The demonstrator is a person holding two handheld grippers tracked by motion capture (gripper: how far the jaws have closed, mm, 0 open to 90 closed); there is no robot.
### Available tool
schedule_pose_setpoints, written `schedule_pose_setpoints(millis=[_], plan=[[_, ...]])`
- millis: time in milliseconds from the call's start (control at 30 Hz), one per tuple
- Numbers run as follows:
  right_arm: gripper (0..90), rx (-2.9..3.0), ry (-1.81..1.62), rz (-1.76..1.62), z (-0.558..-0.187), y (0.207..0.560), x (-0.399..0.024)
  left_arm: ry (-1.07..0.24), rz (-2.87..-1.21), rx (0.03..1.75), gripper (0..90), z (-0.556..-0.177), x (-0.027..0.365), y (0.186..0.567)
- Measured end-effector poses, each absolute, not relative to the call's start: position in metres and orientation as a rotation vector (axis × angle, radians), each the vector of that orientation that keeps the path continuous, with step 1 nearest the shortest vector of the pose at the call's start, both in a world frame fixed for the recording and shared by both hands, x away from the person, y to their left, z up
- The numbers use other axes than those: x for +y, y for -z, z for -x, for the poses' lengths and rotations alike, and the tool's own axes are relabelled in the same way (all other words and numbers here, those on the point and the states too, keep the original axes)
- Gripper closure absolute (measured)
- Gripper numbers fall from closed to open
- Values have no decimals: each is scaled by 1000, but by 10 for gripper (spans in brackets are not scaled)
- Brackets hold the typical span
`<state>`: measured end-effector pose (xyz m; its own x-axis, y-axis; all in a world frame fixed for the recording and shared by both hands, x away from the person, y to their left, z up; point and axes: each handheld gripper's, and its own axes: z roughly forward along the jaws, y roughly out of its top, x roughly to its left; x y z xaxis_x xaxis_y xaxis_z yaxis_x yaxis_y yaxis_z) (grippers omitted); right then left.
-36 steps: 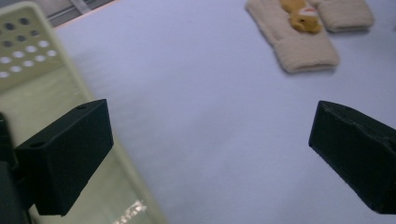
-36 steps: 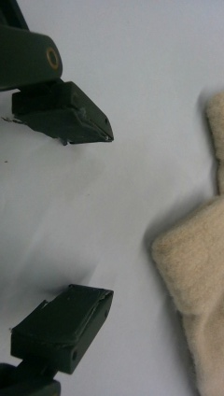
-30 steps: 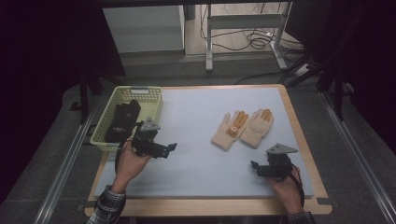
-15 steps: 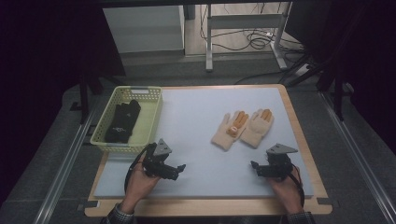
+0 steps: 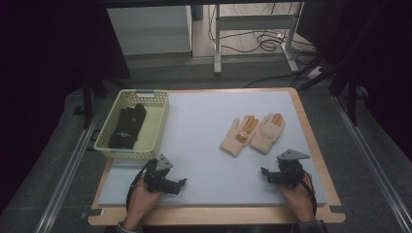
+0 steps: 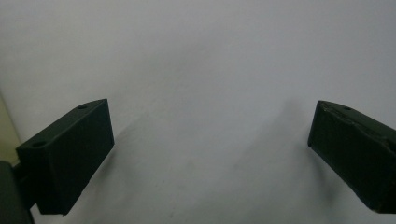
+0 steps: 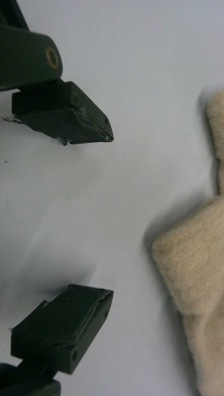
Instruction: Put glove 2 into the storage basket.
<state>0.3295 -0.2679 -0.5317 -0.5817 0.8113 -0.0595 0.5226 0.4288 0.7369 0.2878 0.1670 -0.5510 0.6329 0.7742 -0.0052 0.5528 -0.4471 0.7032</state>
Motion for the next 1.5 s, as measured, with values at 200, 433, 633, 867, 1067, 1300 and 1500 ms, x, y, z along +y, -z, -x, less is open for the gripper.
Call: schedule_pose_setpoints(millis=[200,433,633,867,1067,1300,1500], plan=[[195,2280,-965,-1134,-330,532,-268,-375,-2155,1053,13,-290,169,552],[201,2283,-969,-1134,-329,531,-268,-375,-2158,1051,14,-290,170,552],[289,2280,-986,-1137,-328,530,-269,-376,-2157,1051,14,-290,170,552],[433,2267,-1019,-1164,-336,519,-273,-376,-2157,1051,14,-290,170,552],[475,2251,-1025,-1158,-360,502,-274,-375,-2153,1054,14,-290,169,552],[328,2210,-1000,-1164,-398,490,-272,-376,-2156,1052,14,-290,170,552],[255,2198,-989,-1201,-433,495,-268,-376,-2151,1054,14,-290,169,552]])
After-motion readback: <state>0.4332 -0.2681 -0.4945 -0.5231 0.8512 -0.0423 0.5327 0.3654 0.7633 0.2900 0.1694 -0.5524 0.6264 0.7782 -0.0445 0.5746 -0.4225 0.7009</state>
